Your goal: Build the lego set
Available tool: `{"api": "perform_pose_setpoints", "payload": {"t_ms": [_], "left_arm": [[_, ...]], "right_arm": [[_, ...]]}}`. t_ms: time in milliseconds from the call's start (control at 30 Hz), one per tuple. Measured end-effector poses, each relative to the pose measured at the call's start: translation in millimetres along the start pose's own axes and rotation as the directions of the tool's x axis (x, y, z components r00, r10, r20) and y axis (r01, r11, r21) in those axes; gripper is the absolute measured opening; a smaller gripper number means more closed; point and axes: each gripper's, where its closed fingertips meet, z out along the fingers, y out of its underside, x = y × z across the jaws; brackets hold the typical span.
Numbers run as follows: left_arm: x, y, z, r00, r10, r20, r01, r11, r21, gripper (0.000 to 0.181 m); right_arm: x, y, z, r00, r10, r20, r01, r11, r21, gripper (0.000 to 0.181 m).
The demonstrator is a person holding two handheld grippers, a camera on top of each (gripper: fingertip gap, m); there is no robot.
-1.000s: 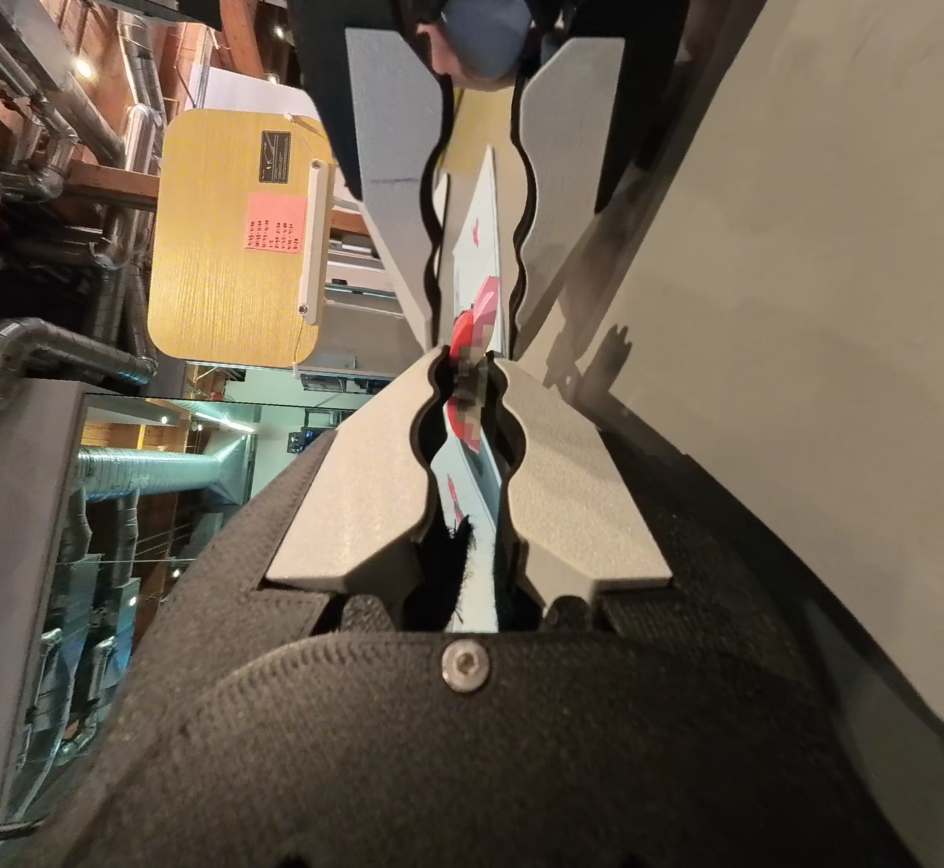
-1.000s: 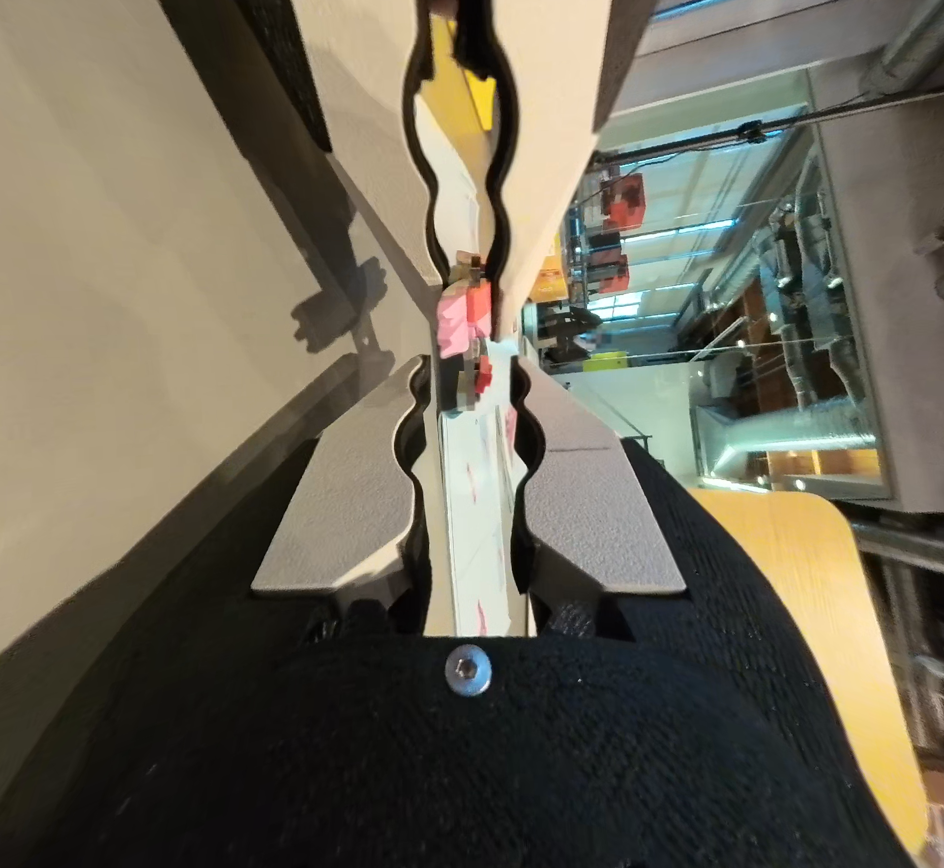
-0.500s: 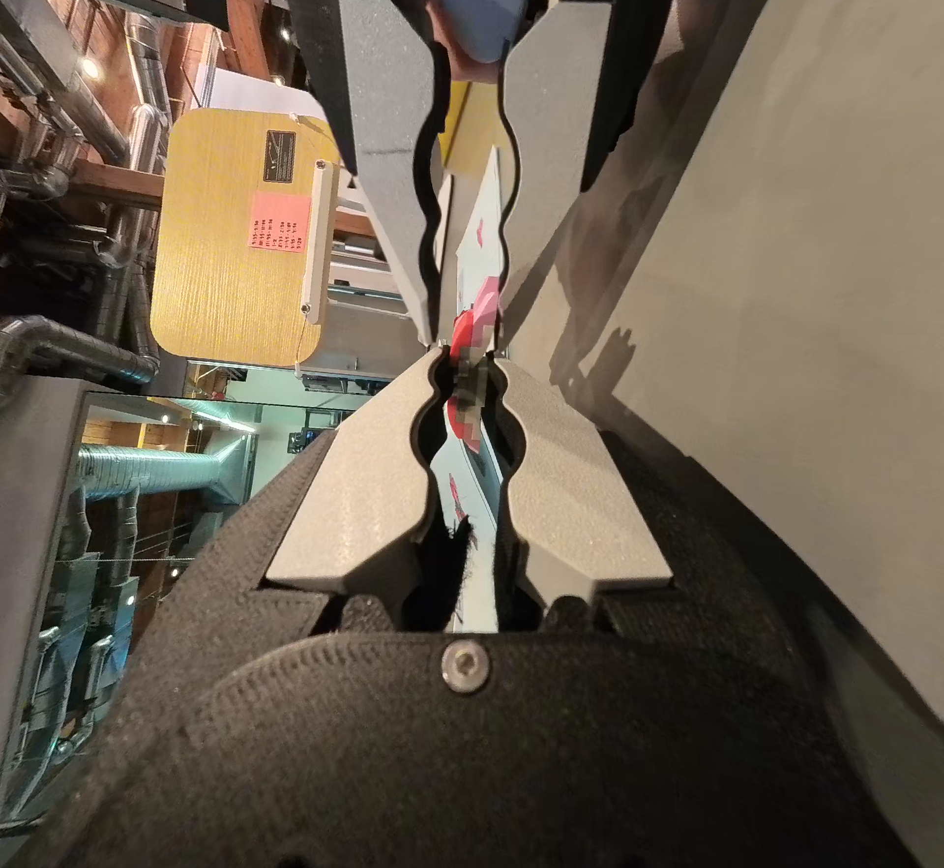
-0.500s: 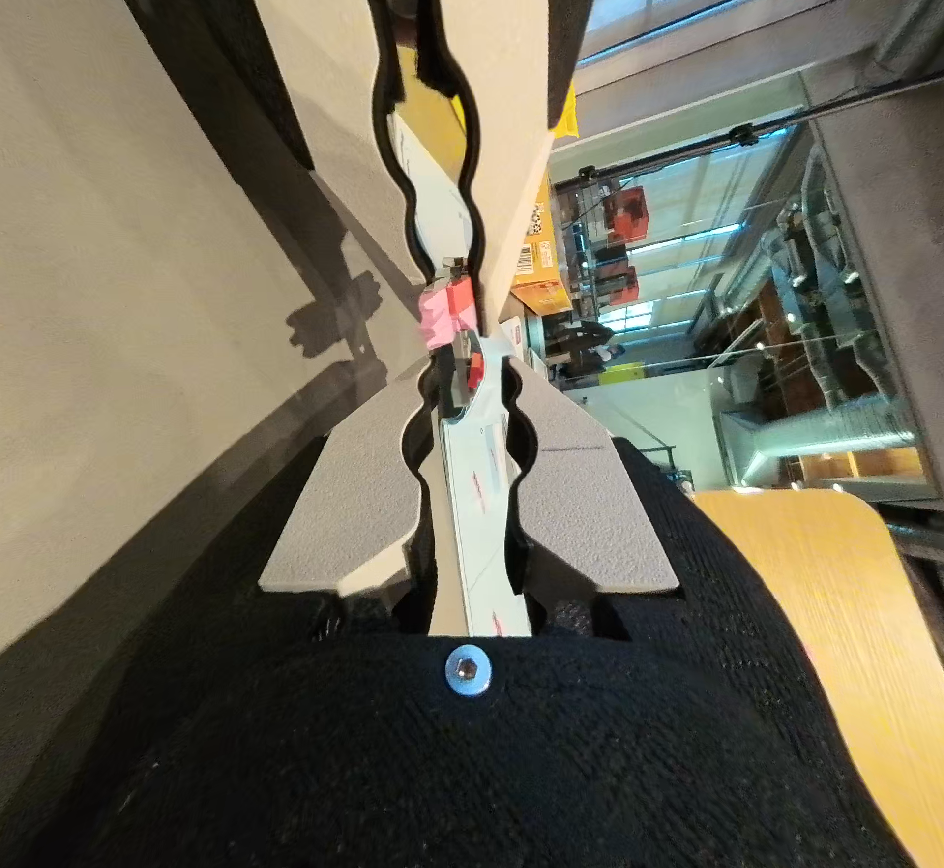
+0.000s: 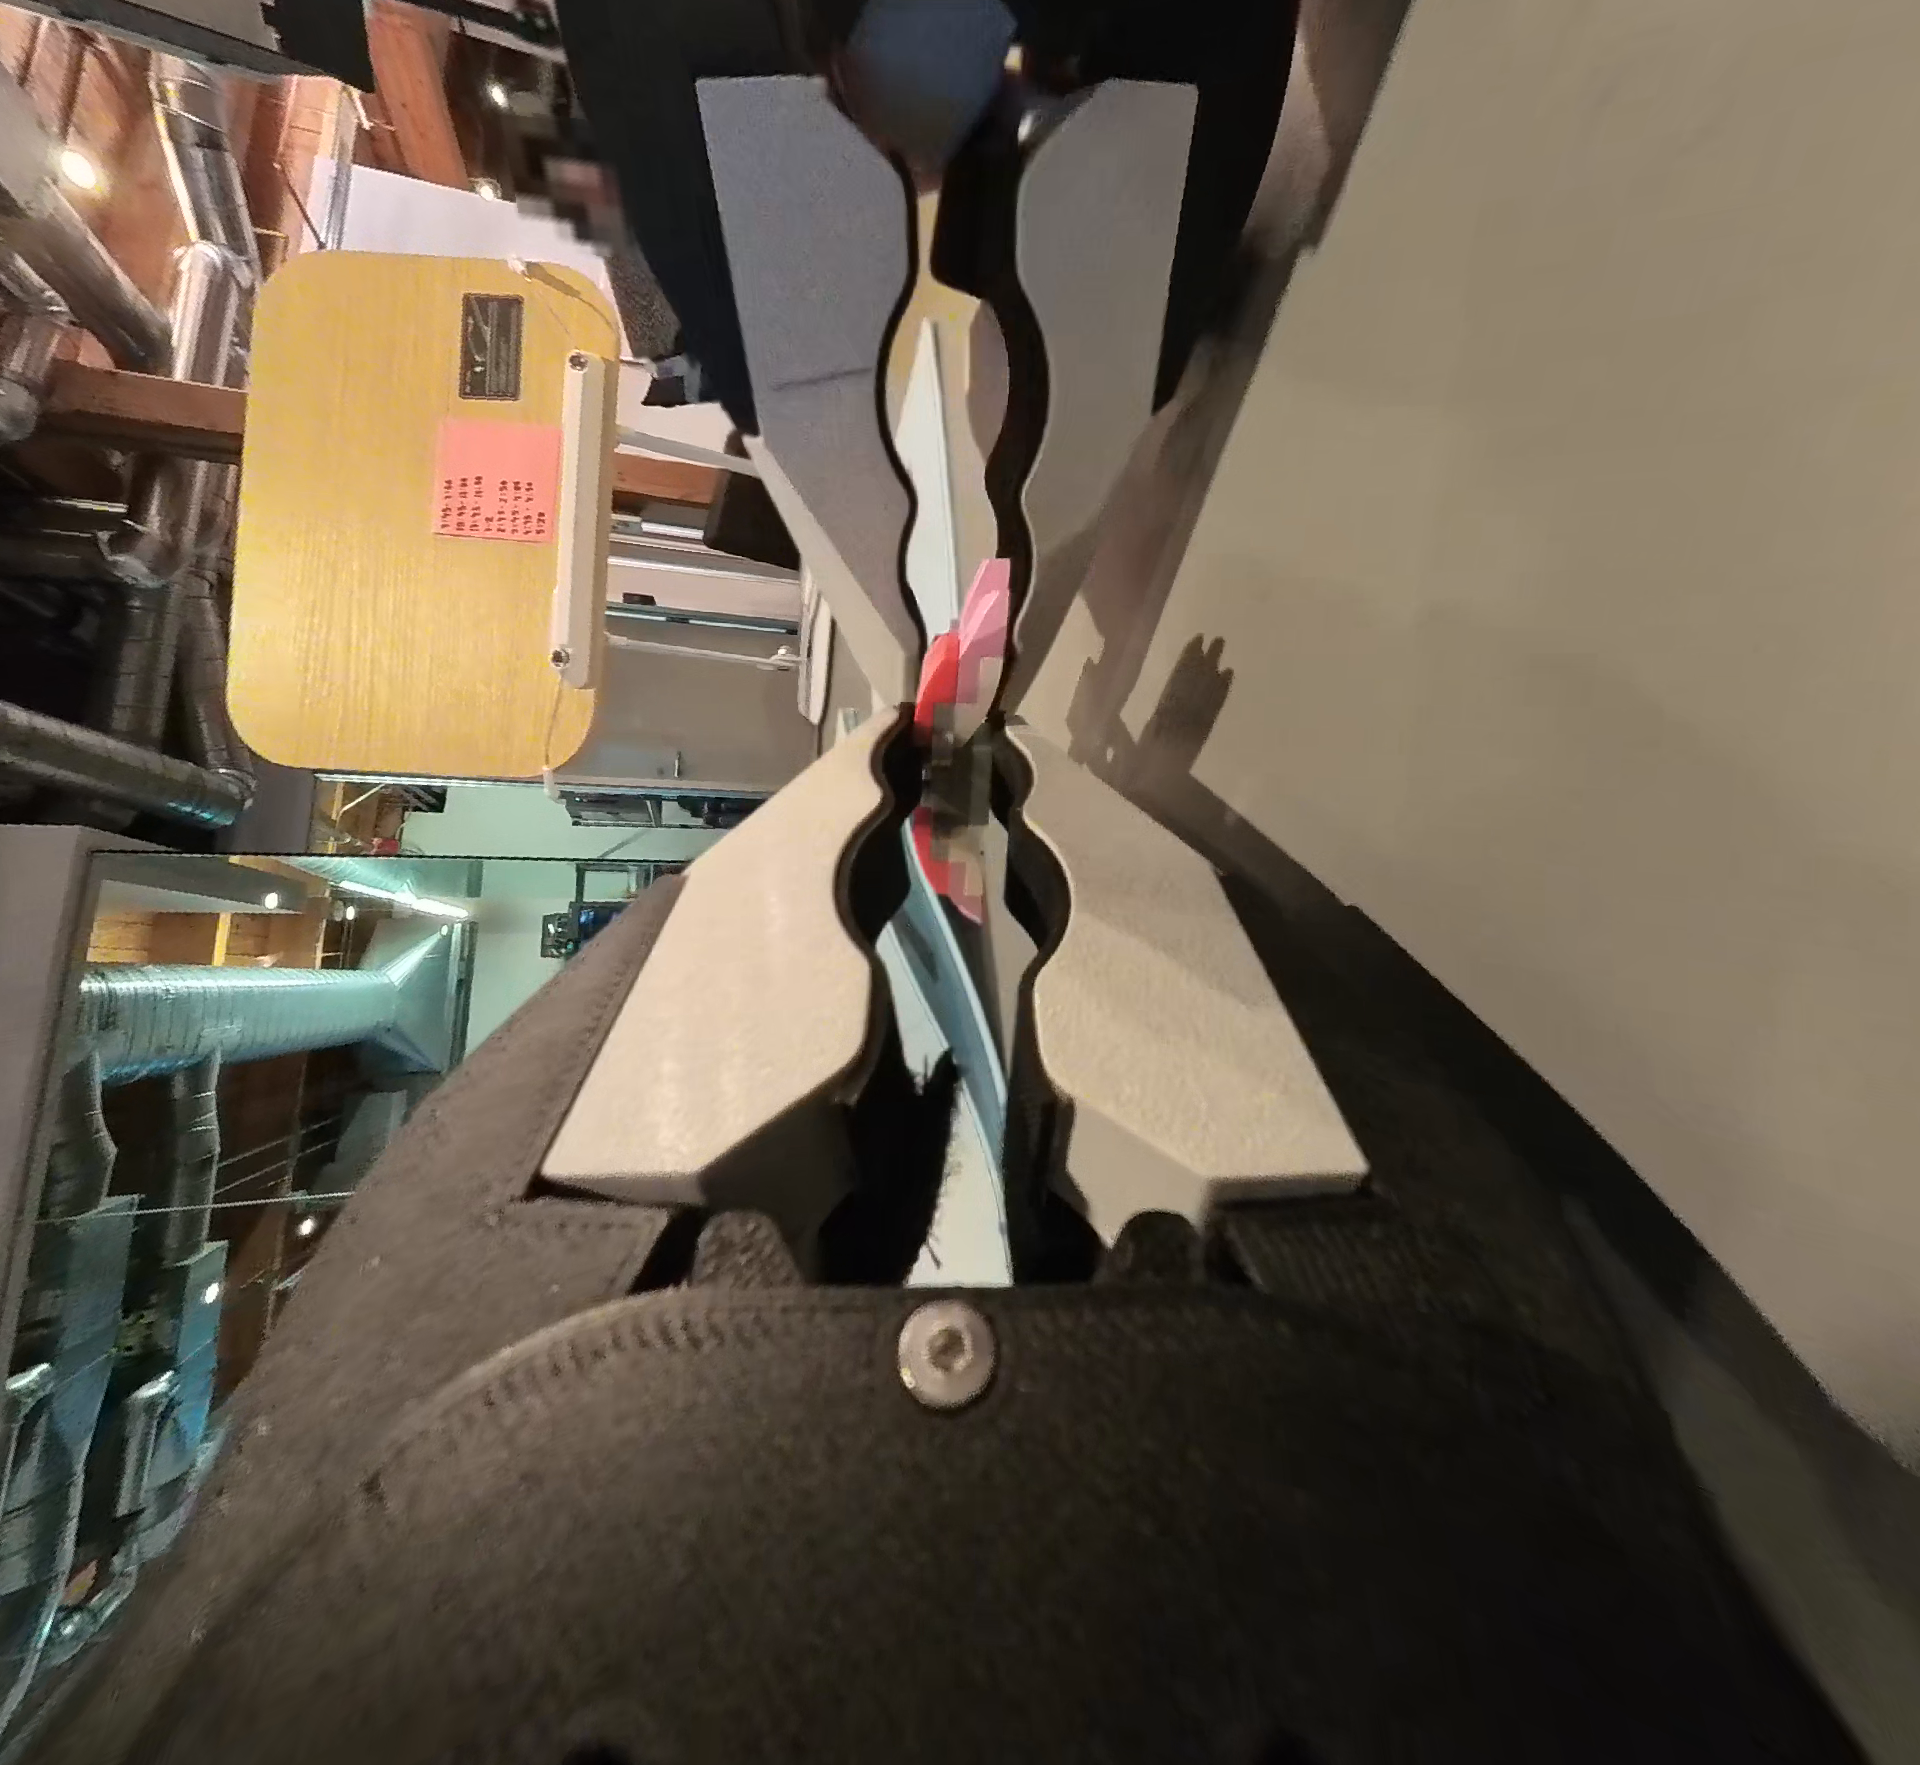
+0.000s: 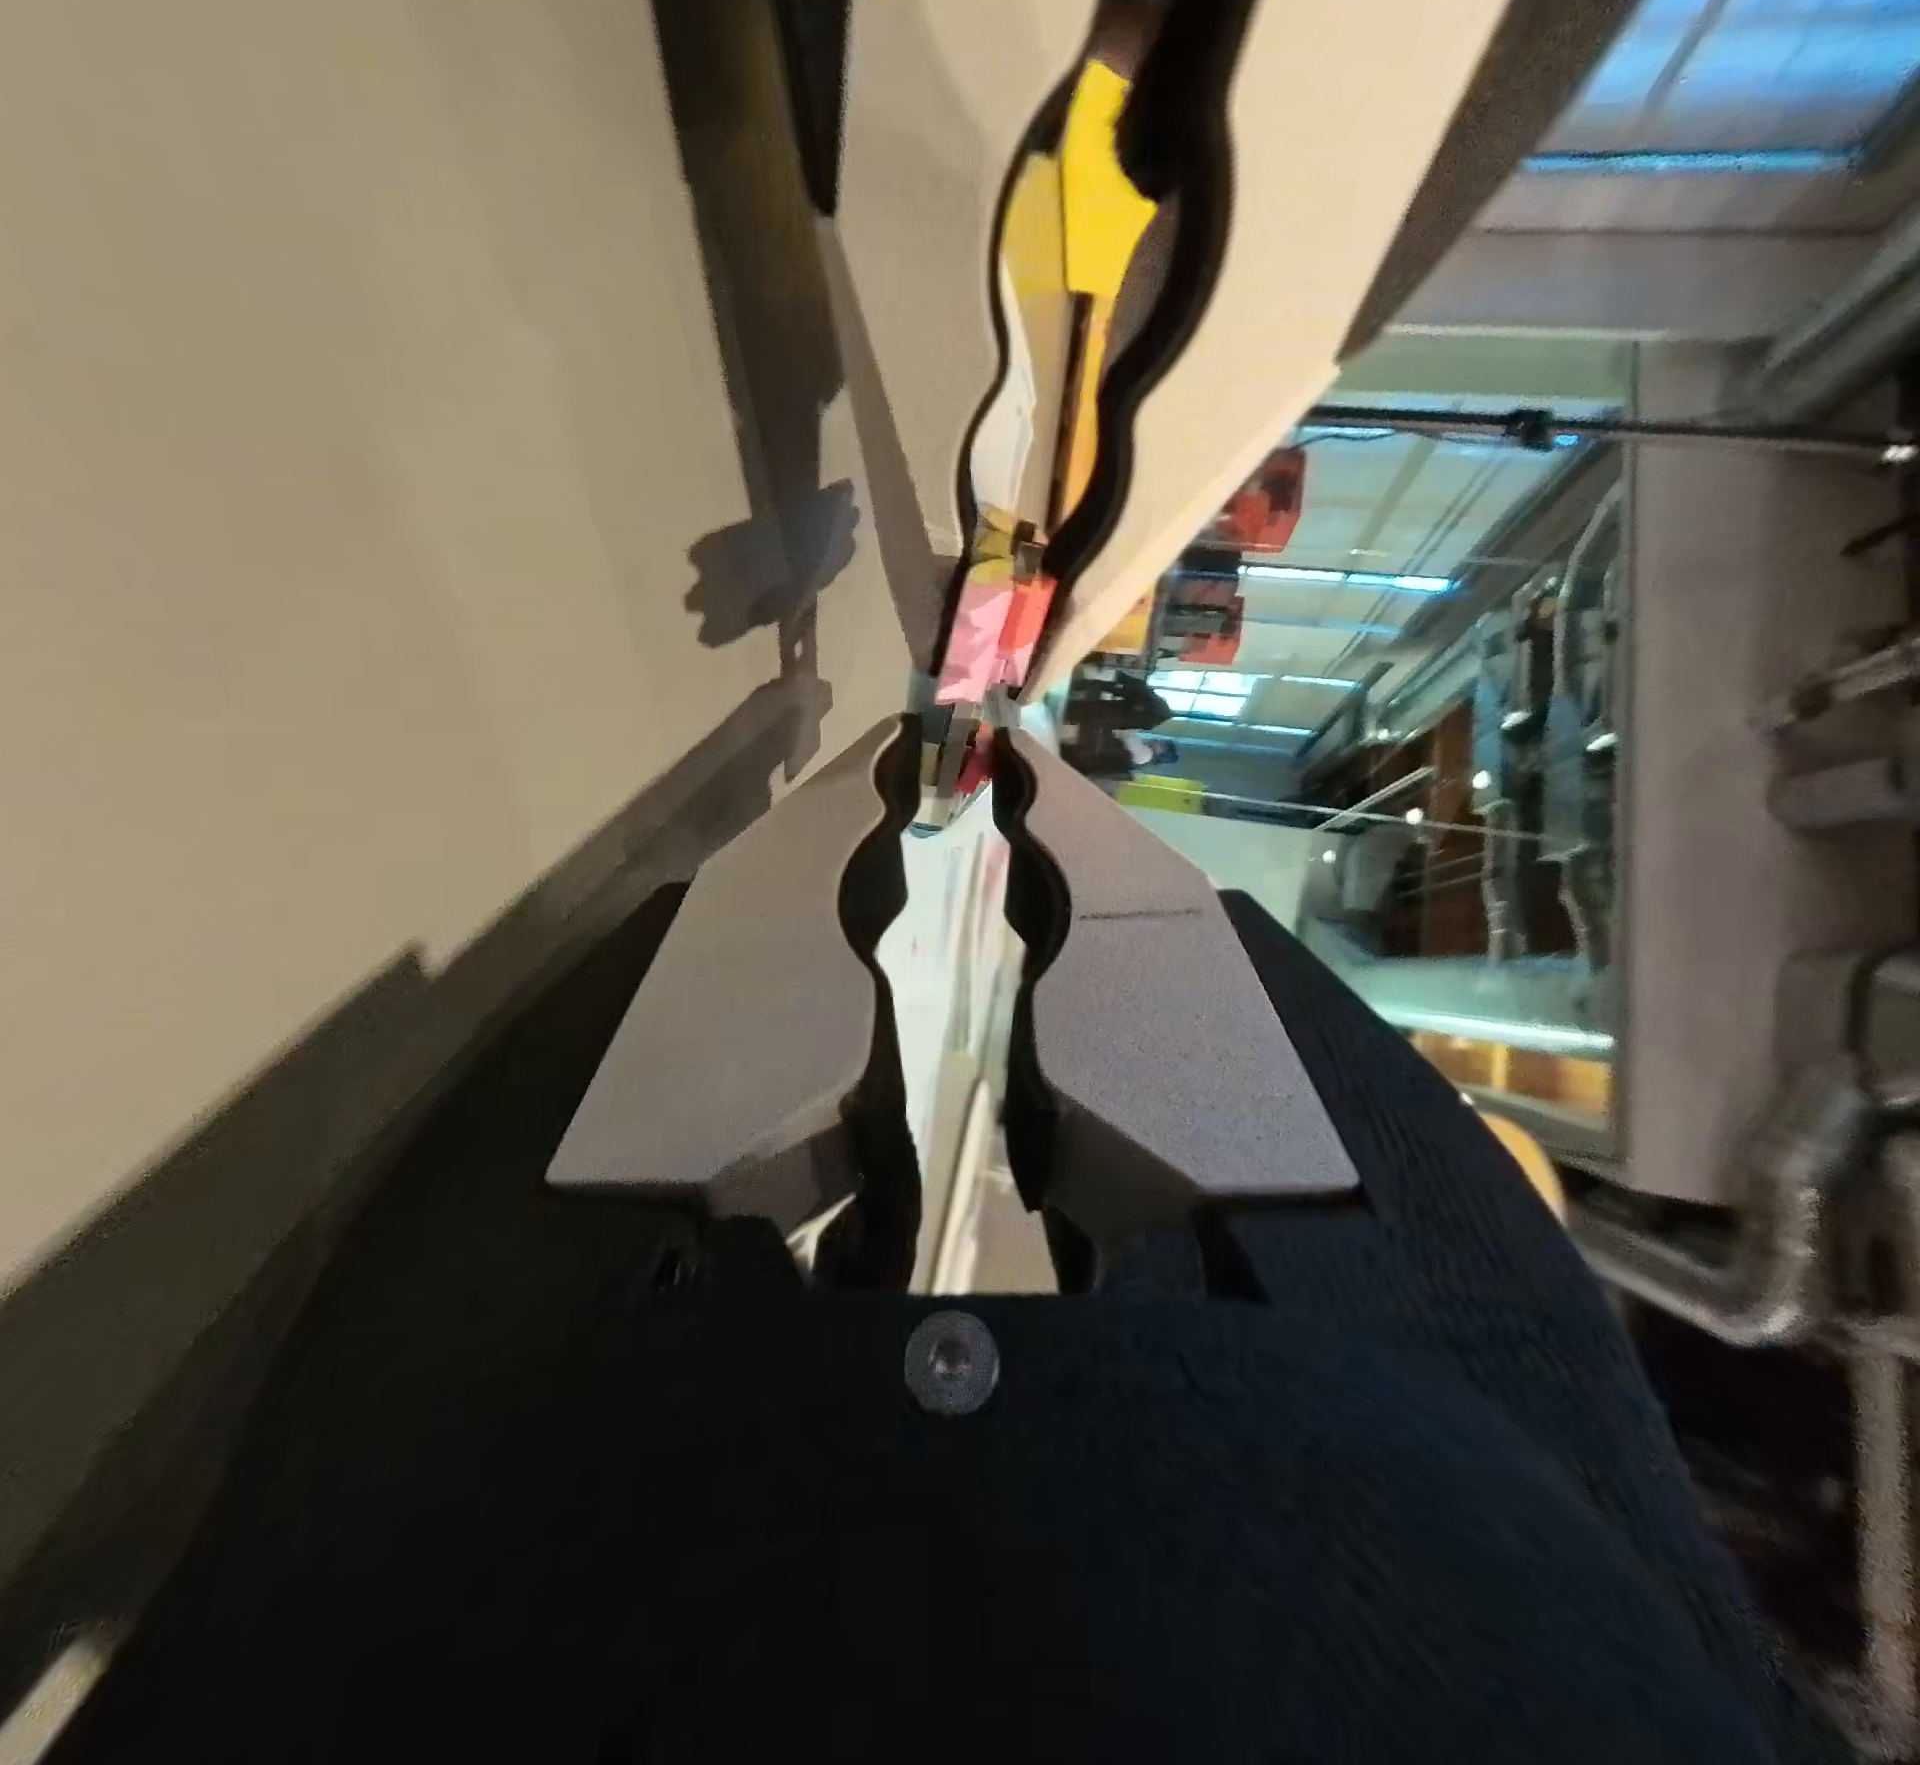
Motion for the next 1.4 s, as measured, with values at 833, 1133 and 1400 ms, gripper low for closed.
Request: {"api": "perform_pose_setpoints", "payload": {"t_ms": [833,1133,1400], "left_arm": [[-6,0,-1,0.999,-0.015,0.030,0.015,1.000,0.008,0.011],[-6,2,0,0.999,-0.018,0.028,0.017,1.000,0.003,0.012],[-7,-4,-4,0.999,-0.033,0.031,0.031,0.997,0.065,0.012]], "right_arm": [[11,0,0,0.963,0.271,-0.019,-0.270,0.962,0.027,0.020],[7,7,0,0.958,0.288,0.015,-0.288,0.957,0.028,0.028],[10,6,-2,0.977,0.212,-0.028,-0.212,0.977,0.019,0.007]]}}
